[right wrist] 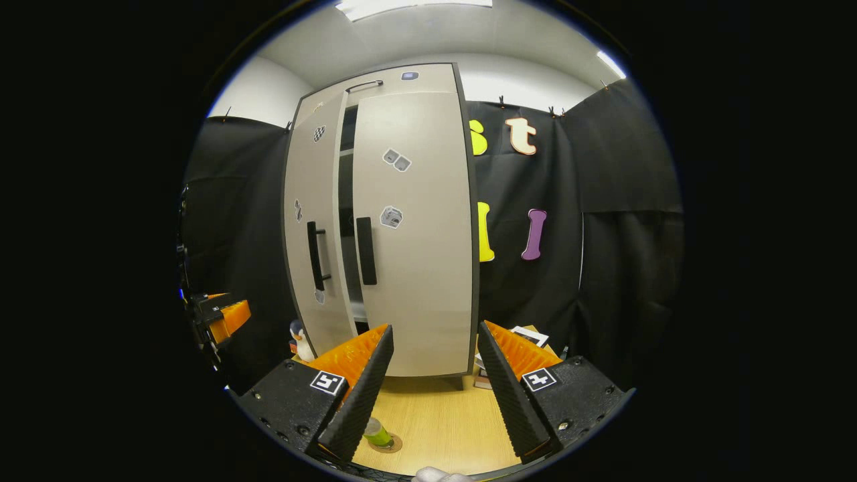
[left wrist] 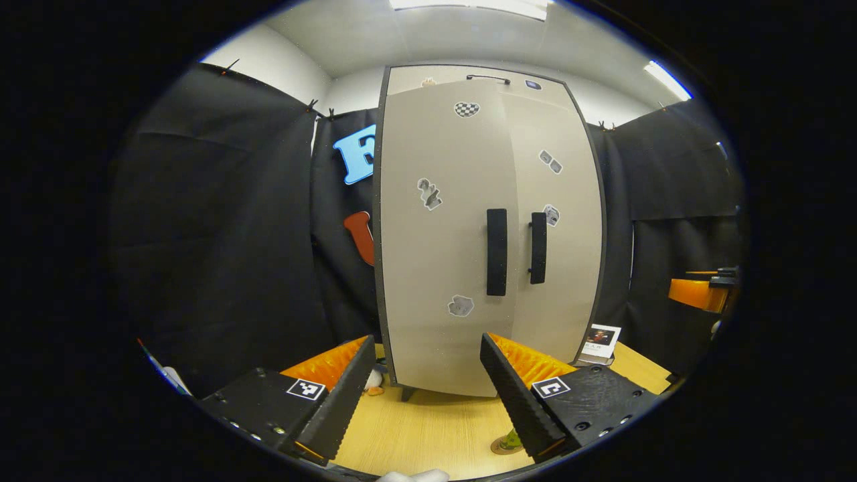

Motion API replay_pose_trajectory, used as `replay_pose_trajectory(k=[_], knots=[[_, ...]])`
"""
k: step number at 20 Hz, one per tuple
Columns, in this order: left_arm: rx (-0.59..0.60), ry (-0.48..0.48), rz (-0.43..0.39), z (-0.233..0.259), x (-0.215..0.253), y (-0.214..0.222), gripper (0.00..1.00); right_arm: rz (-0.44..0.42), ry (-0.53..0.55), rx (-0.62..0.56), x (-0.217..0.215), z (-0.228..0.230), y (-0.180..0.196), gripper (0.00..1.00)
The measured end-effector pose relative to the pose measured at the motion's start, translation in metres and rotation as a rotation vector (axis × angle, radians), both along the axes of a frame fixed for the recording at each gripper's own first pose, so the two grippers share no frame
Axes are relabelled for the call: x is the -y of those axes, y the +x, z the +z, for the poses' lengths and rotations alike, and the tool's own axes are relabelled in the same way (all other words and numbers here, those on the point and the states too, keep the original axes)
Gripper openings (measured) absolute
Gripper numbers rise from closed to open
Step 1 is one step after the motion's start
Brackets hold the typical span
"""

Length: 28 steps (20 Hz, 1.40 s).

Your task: Grasp the bottle in the cabinet with the left hand and place it on the coaster, then close the right door with the right hand and the left door with the left hand.

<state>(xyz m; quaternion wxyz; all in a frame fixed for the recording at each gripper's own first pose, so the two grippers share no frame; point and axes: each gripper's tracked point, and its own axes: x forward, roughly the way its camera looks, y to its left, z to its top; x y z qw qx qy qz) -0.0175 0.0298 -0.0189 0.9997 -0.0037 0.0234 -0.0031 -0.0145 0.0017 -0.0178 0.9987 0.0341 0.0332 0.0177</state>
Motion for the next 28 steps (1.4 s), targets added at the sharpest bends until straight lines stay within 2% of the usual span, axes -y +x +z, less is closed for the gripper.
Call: replay_pose_trajectory(k=[12, 28], knots=[[0.005, -0.004, -0.038, 0.005, 0.009, 0.01, 0.96, -0.016, -0.015, 0.005, 0.001, 0.002, 0.003, 0.79], [-0.004, 0.003, -0.006, -0.002, -0.005, 0.008, 0.96, -0.006, -0.024, 0.016, -0.009, 0.001, 0.011, 0.79]])
